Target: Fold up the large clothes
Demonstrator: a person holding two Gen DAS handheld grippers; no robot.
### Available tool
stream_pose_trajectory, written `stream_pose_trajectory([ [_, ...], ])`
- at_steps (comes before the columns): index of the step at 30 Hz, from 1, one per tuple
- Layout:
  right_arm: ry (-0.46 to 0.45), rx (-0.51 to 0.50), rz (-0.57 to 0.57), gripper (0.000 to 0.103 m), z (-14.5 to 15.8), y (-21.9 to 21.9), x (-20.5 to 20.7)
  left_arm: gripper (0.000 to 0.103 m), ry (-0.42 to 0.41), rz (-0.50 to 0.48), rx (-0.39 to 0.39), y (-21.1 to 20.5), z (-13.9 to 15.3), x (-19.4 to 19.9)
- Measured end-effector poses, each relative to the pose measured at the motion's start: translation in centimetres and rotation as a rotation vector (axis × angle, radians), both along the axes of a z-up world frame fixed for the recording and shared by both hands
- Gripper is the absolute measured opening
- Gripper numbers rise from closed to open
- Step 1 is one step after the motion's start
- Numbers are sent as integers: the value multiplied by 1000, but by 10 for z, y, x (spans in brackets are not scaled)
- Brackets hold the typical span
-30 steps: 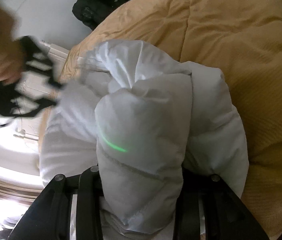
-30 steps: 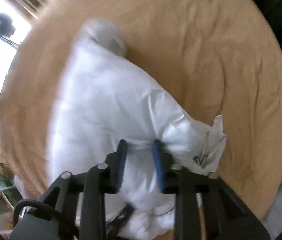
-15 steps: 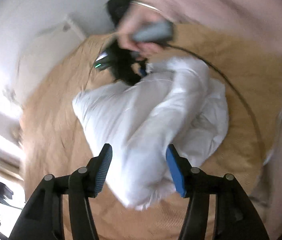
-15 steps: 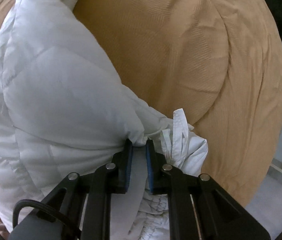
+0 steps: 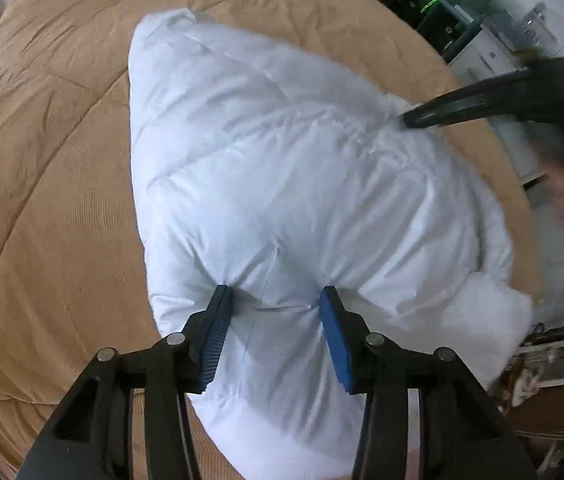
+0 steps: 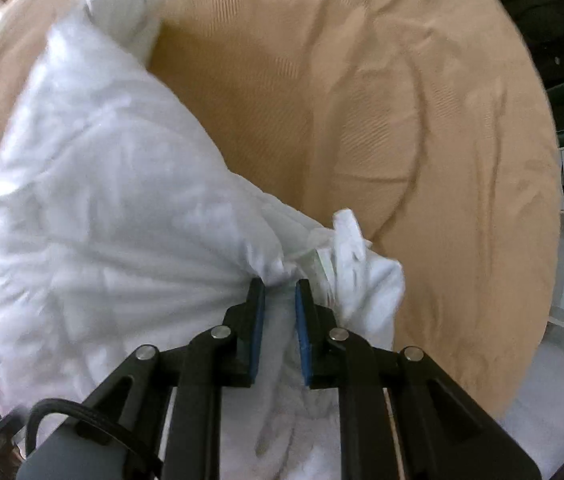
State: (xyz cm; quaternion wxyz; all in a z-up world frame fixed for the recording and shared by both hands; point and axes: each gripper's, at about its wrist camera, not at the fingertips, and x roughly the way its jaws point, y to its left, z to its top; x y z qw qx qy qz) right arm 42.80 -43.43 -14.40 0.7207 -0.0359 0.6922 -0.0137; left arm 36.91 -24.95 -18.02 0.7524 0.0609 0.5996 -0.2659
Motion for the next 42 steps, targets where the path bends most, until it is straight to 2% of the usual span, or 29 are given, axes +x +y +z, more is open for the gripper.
stream_pose_trajectory([
  [2,-87,7,18,16,34,3,-24,46,3,0,-7,-2,0,2],
  [5,-224,15,71,16,89,26,-90,46,11,2,-5,-4,0,6],
  [8,-290,51,65,16,107,45,-146,46,1,4,11,-6,-2,4],
  [10,-302,34,68,16,95,59,-169,46,-5,6,24,-9,-5,-3],
  [13,-221,-21,63,16,38,62,-189,46,13,-7,7,-9,-6,-14],
  [14,-219,-42,47,17,19,58,-193,46,12,-16,5,-11,-7,-13],
  [17,-212,0,-25,19,-17,41,-194,45,-3,-24,33,-18,-5,-15],
  [19,-212,27,-54,20,-22,34,-191,45,16,-20,26,-18,4,-14],
  [21,-219,26,-56,20,-25,33,-191,45,25,-23,-29,-20,24,-4],
  [24,-238,15,-64,21,-27,34,-194,48,-39,-82,-35,-41,55,19],
  [26,-253,-5,-61,22,-26,41,-197,48,-4,-127,-45,-60,56,35],
  [29,-262,-6,-71,22,-27,41,-197,48,73,-207,-8,-106,30,59],
  [31,-266,13,-78,22,-27,37,-197,51,76,-252,46,-131,11,66],
  [32,-267,27,-85,22,-27,33,-197,55,72,-275,97,-145,-3,70],
  [34,-272,49,-100,22,-26,27,-195,57,77,-290,139,-161,-20,83],
  [38,-273,70,-124,22,-31,13,-191,60,93,-263,168,-181,-39,108],
  [42,-275,66,-138,22,-36,8,-187,60,59,-241,205,-193,-48,126],
])
